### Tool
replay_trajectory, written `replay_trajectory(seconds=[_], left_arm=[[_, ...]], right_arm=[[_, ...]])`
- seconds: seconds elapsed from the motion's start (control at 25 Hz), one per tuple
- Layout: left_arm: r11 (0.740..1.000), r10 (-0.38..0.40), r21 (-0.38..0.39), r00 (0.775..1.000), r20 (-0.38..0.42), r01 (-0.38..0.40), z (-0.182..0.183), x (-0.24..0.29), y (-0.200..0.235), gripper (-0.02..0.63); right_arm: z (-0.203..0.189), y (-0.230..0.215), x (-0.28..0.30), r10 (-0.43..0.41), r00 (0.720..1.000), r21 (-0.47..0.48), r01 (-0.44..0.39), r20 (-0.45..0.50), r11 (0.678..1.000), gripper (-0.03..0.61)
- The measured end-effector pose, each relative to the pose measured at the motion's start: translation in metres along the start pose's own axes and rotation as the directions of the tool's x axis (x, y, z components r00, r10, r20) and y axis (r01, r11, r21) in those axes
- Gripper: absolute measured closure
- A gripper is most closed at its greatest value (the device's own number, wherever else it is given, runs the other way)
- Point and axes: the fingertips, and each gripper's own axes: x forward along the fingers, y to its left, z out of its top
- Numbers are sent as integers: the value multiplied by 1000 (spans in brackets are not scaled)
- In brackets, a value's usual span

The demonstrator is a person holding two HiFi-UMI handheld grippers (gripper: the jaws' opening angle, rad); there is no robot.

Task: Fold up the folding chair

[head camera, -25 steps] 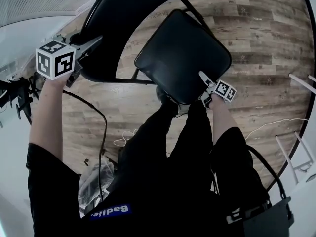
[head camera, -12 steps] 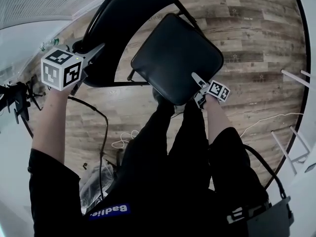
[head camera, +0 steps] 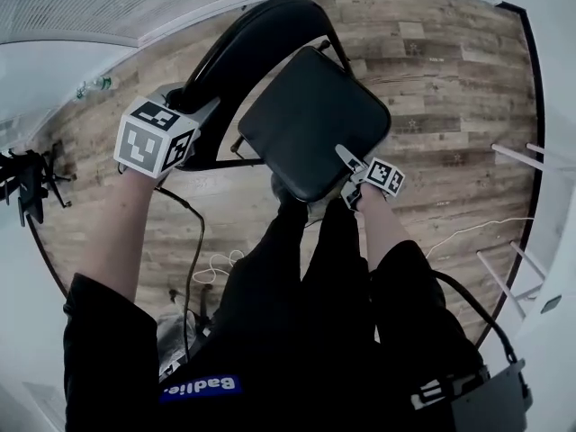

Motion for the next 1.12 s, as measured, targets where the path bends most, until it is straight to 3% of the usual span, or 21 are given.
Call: replay_trajectory(seconds=[0.16,0.68,1.12], left_arm=[[999,22,24,1000,-9,-22,5,-12,-10,487],[994,21,110,1000,2,-21,20,-64,-61,515],[995,4,101,1000,-29,-1,26,-88,-95,549]], right_arm=[[-4,28,-5,11,1000,10,-11,0,1000,112],[-25,132,-18,43,999,18,-43,16,999,230],[-22,218,-3,71,997,4,-71,-28,997,233]])
